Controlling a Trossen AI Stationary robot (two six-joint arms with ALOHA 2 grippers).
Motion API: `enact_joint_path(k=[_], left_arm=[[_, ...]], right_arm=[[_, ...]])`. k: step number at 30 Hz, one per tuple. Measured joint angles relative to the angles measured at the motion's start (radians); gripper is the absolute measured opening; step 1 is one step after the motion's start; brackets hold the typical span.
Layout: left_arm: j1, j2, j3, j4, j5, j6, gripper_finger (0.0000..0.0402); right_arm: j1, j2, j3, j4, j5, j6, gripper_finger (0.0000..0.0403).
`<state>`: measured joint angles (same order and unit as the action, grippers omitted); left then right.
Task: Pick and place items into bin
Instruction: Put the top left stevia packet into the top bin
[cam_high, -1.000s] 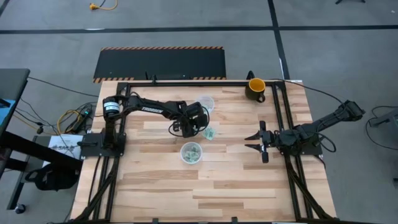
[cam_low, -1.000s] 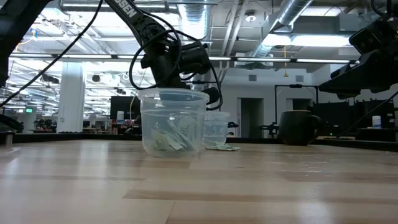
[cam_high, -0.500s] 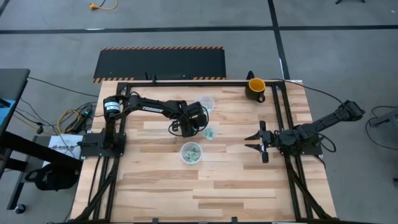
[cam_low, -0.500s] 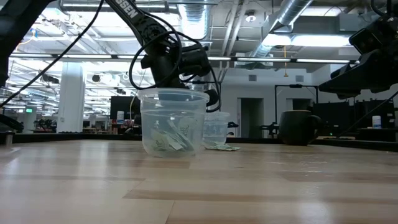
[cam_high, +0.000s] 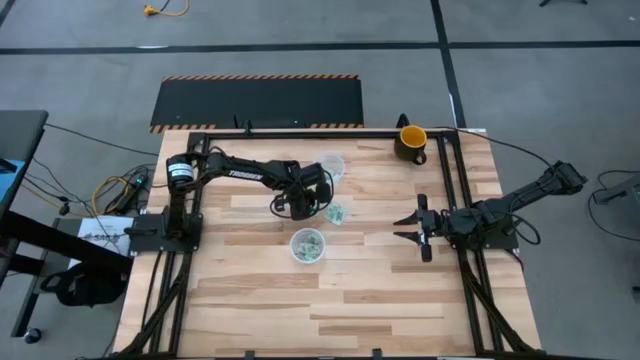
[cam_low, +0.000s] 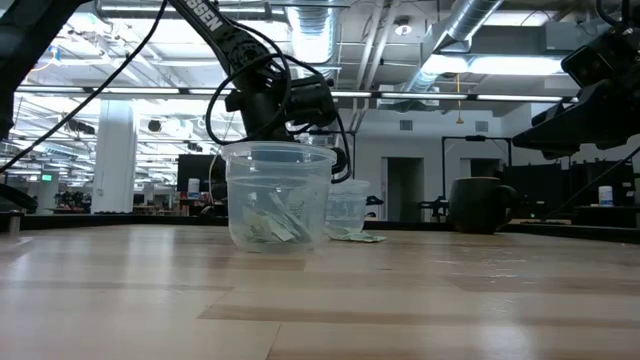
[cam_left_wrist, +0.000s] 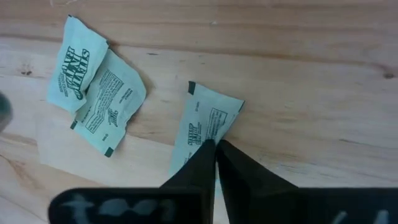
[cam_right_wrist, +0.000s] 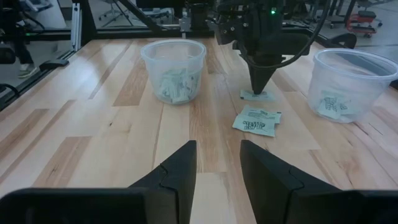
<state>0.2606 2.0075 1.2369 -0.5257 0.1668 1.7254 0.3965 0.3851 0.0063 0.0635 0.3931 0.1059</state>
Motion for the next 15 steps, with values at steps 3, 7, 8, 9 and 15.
enact_joint_path(k=[3, 7, 8, 9, 15], left_arm=[[-0.002, 0.000, 0.000, -0.011, -0.022, -0.005, 0.0002], [-0.009, -0.001, 0.001, -0.018, -0.055, -0.040, 0.0001], [-0.012, -0.001, 0.001, -0.017, -0.066, -0.044, 0.0000], [-0.016, -0.001, 0.003, -0.017, -0.080, -0.044, 0.0000], [-0.041, 0.006, 0.070, -0.073, -0.147, -0.107, 0.0000]], right_arm=[[0.000, 0.000, 0.000, 0.000, 0.000, 0.000, 0.0118], [0.000, 0.000, 0.000, 0.000, 0.000, 0.000, 0.0118], [0.000, 0.000, 0.000, 0.000, 0.000, 0.000, 0.0118], [0.000, 0.000, 0.000, 0.000, 0.000, 0.000, 0.0118], [0.000, 0.000, 0.000, 0.000, 0.000, 0.000, 0.0118]])
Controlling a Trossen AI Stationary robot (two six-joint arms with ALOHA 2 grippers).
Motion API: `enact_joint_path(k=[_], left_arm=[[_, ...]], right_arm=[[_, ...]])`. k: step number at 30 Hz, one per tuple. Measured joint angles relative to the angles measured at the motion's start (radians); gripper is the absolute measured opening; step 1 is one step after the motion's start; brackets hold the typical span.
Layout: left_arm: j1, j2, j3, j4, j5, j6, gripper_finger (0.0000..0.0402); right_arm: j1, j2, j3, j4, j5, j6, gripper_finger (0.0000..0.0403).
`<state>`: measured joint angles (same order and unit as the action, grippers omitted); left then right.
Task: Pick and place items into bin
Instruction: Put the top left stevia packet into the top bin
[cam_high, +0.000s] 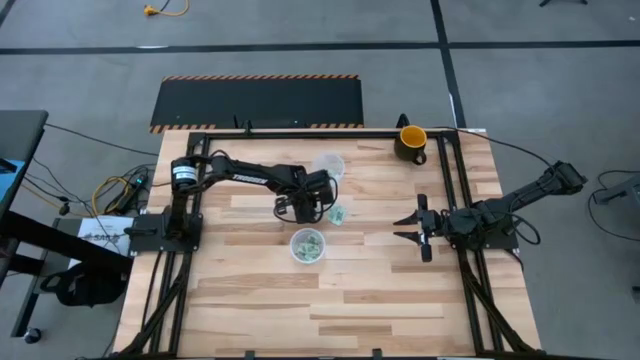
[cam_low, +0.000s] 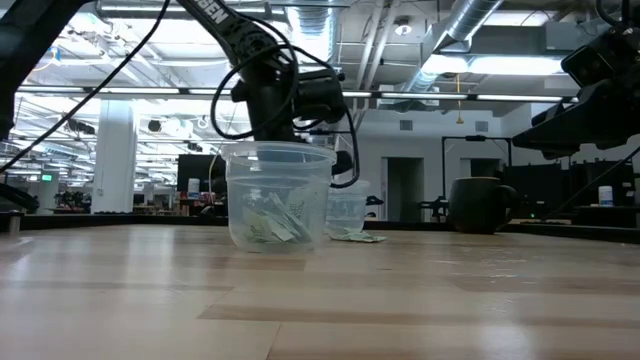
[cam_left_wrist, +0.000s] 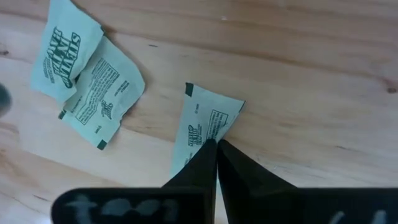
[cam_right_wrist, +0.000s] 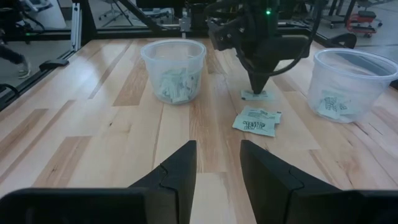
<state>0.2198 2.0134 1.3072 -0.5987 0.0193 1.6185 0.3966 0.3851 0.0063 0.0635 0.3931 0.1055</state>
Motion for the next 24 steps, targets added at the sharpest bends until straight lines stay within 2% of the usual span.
enact_joint_path(k=[8, 24], left_arm=[[-0.035, 0.005, 0.113, -0.030, -0.059, -0.053, 0.0000], [-0.057, 0.004, 0.158, -0.034, -0.152, -0.049, 0.0000]], right_arm=[[0.000, 0.000, 0.000, 0.000, 0.000, 0.000, 0.0118], [0.000, 0.000, 0.000, 0.000, 0.000, 0.000, 0.0118]])
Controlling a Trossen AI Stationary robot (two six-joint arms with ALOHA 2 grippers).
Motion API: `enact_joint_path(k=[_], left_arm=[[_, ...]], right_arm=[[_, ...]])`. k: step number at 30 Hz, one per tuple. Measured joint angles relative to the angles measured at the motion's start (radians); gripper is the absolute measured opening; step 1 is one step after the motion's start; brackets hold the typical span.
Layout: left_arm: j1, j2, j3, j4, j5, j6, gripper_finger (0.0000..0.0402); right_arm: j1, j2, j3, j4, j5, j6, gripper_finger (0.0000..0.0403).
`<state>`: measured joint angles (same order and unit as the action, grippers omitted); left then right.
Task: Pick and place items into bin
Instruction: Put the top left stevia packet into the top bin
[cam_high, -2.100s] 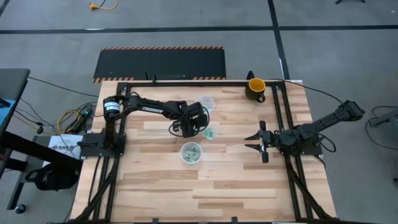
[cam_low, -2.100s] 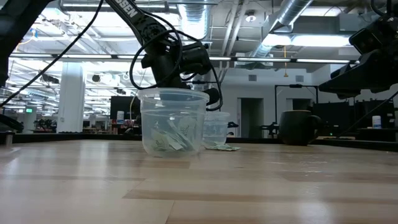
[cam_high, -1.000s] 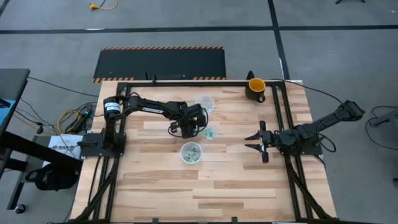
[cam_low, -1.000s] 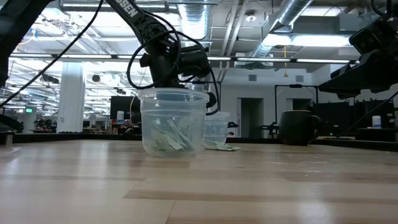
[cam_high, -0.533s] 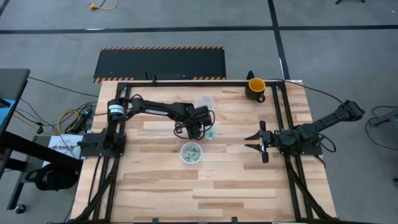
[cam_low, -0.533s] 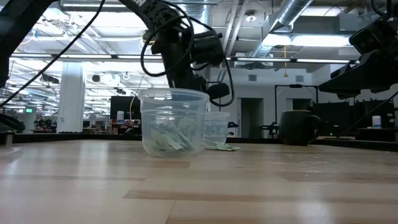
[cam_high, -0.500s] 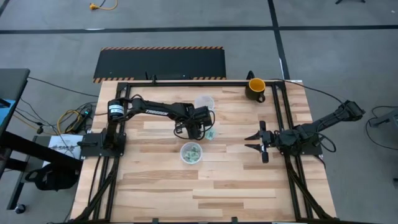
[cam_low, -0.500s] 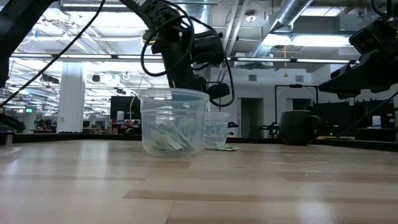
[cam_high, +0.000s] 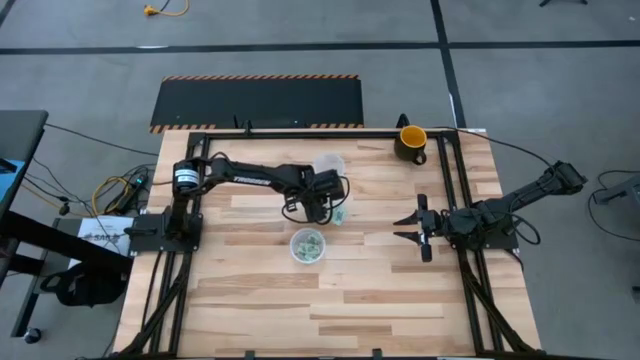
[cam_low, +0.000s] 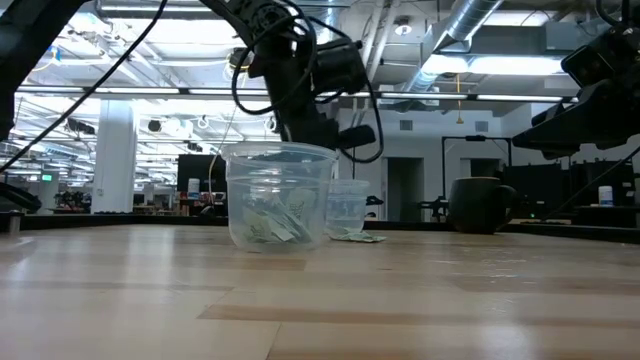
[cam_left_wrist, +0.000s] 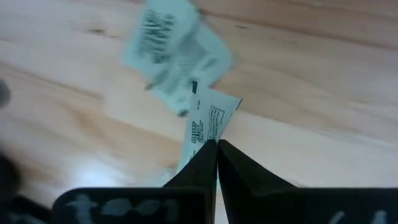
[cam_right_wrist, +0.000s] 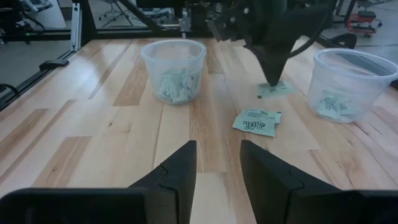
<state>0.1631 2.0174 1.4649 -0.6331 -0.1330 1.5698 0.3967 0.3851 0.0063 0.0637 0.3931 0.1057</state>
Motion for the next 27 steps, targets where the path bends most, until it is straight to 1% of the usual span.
enact_joint_path(k=[7, 11, 15, 19, 24, 27], left_arm=[[0.000, -0.001, 0.138, -0.036, 0.003, -0.051, 0.0000], [0.005, -0.002, 0.240, -0.061, 0.033, -0.107, 0.0000], [0.035, -0.002, 0.350, -0.105, 0.118, -0.210, 0.0000], [0.101, -0.004, 0.428, -0.153, 0.211, -0.343, 0.0000], [0.209, -0.005, 0.440, -0.237, 0.287, -0.512, 0.0000], [0.266, -0.005, 0.438, -0.286, 0.354, -0.621, 0.0000]], right_arm=[[0.000, 0.000, 0.000, 0.000, 0.000, 0.000, 0.0118], [0.000, 0.000, 0.000, 0.000, 0.000, 0.000, 0.0118], [0.000, 0.000, 0.000, 0.000, 0.000, 0.000, 0.0118], [0.000, 0.000, 0.000, 0.000, 0.000, 0.000, 0.0118], [0.000, 0.000, 0.000, 0.000, 0.000, 0.000, 0.0118], [0.000, 0.000, 0.000, 0.000, 0.000, 0.000, 0.0118]])
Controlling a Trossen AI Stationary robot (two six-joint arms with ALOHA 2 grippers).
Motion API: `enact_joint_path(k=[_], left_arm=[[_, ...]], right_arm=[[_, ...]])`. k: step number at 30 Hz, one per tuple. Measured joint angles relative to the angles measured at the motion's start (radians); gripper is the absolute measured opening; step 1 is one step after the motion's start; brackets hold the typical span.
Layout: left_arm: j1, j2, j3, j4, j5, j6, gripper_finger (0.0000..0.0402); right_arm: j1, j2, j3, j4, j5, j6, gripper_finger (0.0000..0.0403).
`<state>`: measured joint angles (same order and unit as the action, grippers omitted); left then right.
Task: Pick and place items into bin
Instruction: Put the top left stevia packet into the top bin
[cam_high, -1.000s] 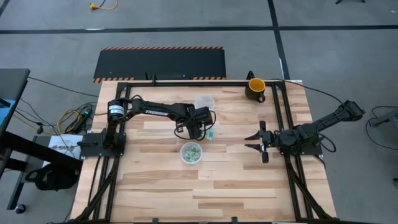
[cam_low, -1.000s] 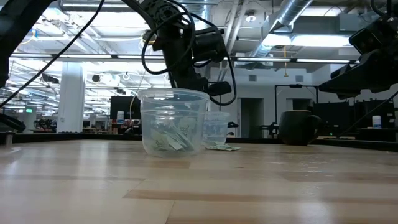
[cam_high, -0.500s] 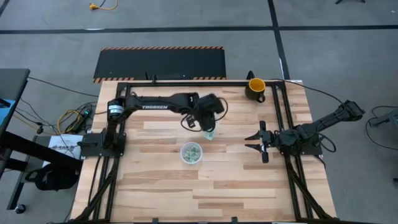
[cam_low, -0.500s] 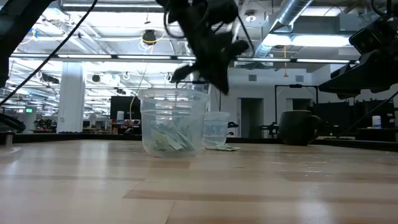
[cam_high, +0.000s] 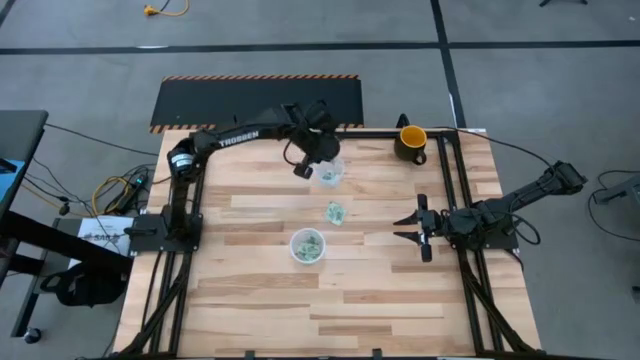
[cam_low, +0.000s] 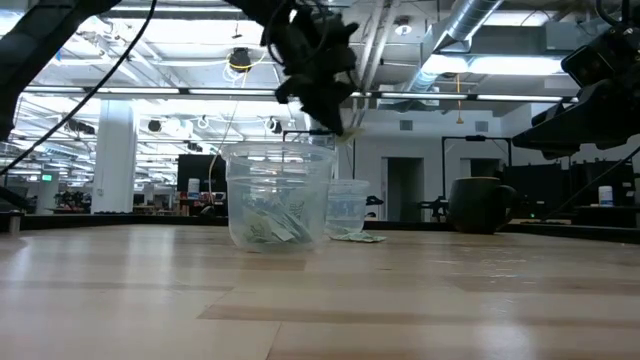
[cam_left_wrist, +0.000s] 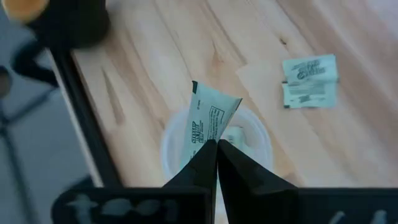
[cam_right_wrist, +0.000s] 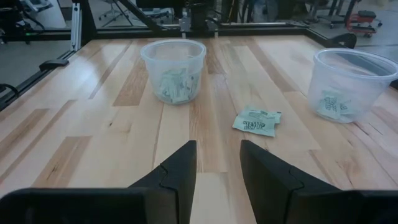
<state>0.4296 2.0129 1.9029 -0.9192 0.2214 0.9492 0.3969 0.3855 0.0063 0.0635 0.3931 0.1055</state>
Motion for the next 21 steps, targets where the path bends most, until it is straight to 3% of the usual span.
enact_joint_path(k=[6, 21], left_arm=[[0.050, 0.001, -0.037, 0.004, 0.110, -0.134, 0.0000], [0.014, 0.002, -0.119, 0.107, 0.057, -0.159, 0.0000]], right_arm=[[0.000, 0.000, 0.000, 0.000, 0.000, 0.000, 0.0118], [0.000, 0.000, 0.000, 0.000, 0.000, 0.000, 0.0118]])
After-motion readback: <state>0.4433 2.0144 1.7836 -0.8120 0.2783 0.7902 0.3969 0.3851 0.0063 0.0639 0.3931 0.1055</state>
